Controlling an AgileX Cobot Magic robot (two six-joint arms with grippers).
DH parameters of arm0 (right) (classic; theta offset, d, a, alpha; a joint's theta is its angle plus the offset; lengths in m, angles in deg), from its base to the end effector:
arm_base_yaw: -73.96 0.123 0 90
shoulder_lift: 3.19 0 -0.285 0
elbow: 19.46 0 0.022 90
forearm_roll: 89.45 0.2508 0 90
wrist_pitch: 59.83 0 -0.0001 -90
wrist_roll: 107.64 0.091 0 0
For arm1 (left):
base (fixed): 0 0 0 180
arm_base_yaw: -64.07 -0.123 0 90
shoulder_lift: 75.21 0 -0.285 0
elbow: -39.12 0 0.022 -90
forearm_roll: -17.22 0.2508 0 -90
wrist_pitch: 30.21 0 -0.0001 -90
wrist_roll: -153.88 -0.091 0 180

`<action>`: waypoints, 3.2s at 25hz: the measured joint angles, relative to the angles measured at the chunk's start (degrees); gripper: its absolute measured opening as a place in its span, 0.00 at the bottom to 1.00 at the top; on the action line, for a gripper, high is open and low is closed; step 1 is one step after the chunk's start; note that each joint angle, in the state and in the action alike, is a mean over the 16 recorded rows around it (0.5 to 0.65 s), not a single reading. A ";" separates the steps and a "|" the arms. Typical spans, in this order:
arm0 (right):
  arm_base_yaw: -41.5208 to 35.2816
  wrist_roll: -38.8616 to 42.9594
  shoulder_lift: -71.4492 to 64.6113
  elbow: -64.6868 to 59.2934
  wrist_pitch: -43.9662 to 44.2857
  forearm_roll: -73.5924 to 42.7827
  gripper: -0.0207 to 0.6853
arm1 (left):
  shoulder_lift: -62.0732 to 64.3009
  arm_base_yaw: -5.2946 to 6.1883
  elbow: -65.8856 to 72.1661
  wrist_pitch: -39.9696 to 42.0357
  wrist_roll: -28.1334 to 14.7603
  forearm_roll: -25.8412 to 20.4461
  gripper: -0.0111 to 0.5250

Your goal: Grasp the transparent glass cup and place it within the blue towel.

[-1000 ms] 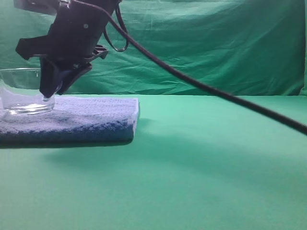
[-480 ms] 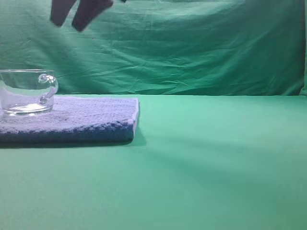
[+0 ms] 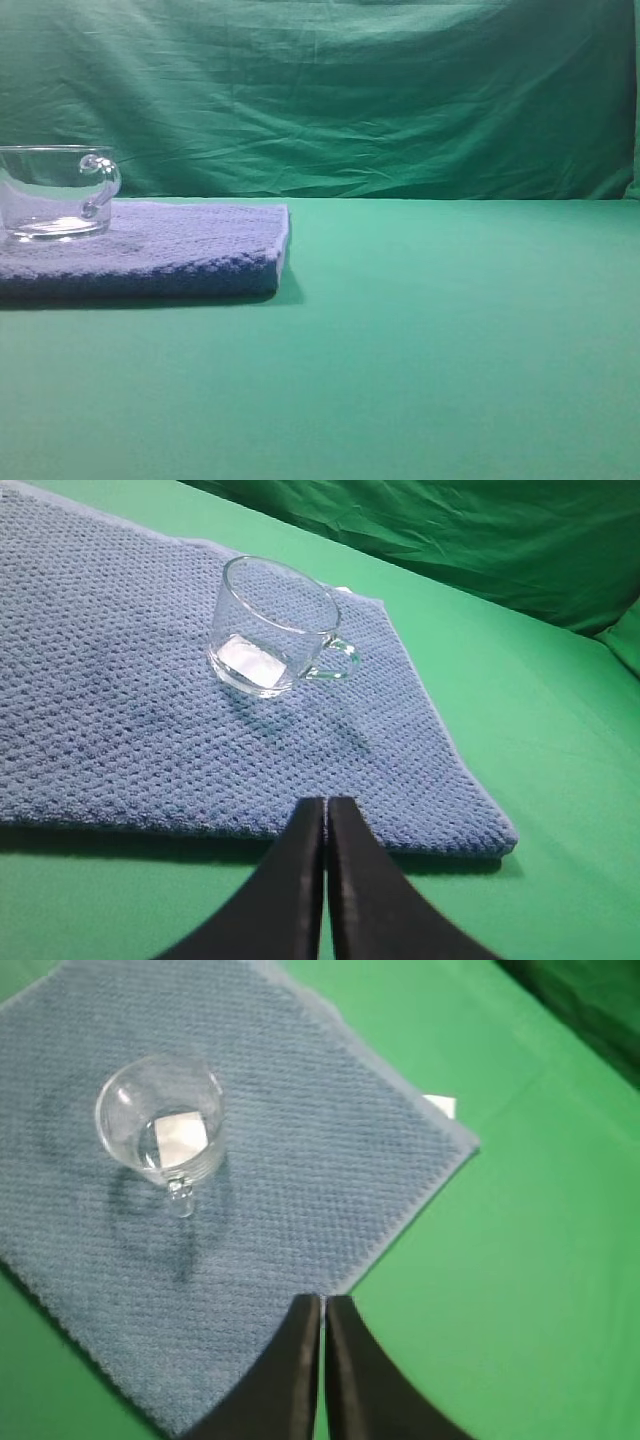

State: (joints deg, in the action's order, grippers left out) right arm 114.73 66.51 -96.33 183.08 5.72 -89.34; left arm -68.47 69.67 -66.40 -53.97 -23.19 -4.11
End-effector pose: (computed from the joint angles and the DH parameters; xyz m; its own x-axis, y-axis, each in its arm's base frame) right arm 0.2330 0.2011 0.4459 -0.4772 -0.5450 -0.6893 -0.7058 0.7050 -0.0688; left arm 0.0474 -0.0181 0.1953 -0.3063 -0.3519 -0.8845 0.1307 0.9048 -0.4052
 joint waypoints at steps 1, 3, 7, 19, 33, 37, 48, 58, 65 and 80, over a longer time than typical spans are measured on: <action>0.00 0.07 2.80 -3.32 -1.35 0.23 0.03 | 0.00 0.00 0.00 0.00 0.00 0.00 0.02; 0.00 0.19 8.57 -10.22 -4.26 0.75 0.03 | 0.00 0.00 0.00 0.00 0.00 0.00 0.02; 0.00 0.39 20.30 -23.84 -10.08 1.93 0.03 | 0.00 0.00 0.00 0.00 0.00 0.00 0.02; -0.04 0.60 46.41 -46.99 -15.64 2.17 0.03 | 0.00 0.00 0.00 0.00 0.00 0.00 0.02; -12.22 0.80 56.46 -50.58 -20.54 0.01 0.03 | 0.00 0.00 0.00 0.00 0.00 0.00 0.02; -19.59 0.81 60.64 -53.31 -23.02 0.23 0.03 | 0.00 0.00 0.00 0.00 0.00 0.00 0.02; -32.61 0.86 74.12 -74.46 -33.19 0.88 0.03 | 0.00 0.00 0.00 0.00 0.00 0.00 0.02; -34.92 0.91 83.37 -94.80 -42.84 1.55 0.03 | 0.00 0.00 0.00 0.00 0.00 0.00 0.02; -36.17 0.87 85.75 -100.33 -44.39 1.78 0.03 | 0.00 0.00 0.00 0.00 0.00 0.00 0.02; -37.06 0.81 85.85 -101.37 -43.72 1.93 0.03 | 0.00 0.00 0.00 0.00 0.00 0.00 0.02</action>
State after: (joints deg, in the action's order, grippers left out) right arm 77.67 67.32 -10.48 81.71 -38.00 -87.41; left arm -68.47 69.67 -66.40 -53.97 -23.19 -4.11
